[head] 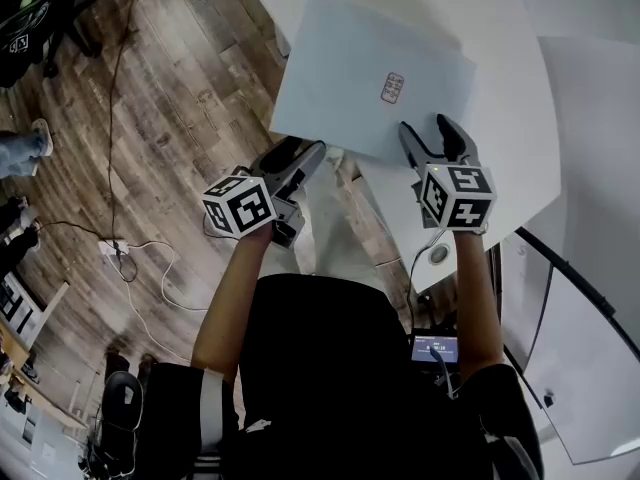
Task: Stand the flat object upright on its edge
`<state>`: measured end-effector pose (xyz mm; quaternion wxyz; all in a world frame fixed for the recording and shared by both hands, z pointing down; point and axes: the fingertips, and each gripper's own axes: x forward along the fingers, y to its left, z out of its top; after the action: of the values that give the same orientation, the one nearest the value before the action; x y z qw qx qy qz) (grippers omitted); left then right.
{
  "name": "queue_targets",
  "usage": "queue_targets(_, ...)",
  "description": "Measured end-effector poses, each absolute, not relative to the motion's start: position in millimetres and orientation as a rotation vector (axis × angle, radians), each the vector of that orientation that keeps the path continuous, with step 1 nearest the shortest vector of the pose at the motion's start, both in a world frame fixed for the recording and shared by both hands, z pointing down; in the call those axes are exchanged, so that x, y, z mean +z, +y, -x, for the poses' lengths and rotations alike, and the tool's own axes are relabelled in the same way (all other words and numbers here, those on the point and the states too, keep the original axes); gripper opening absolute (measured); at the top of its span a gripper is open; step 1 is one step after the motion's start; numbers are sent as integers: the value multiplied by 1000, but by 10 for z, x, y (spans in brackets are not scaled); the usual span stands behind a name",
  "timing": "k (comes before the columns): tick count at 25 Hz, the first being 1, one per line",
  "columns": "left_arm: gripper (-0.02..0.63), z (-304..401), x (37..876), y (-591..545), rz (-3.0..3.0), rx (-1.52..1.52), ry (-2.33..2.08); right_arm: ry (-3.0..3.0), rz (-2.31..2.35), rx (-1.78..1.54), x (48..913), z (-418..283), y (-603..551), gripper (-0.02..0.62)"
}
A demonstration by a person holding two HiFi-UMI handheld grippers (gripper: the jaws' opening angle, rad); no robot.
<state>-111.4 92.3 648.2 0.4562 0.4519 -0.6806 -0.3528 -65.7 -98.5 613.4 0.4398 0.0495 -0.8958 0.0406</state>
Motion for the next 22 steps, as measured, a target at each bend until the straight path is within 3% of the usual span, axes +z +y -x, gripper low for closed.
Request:
queue_targets(5, 308, 1192, 6514, 876, -1073, -1020, -1644, -2229, -122, 100, 6134, 666, -993, 302)
queue_targets(22, 313, 1218, 6532, 724, -1130, -1172, -1544, -2236, -110, 107, 6127, 650, -981, 302)
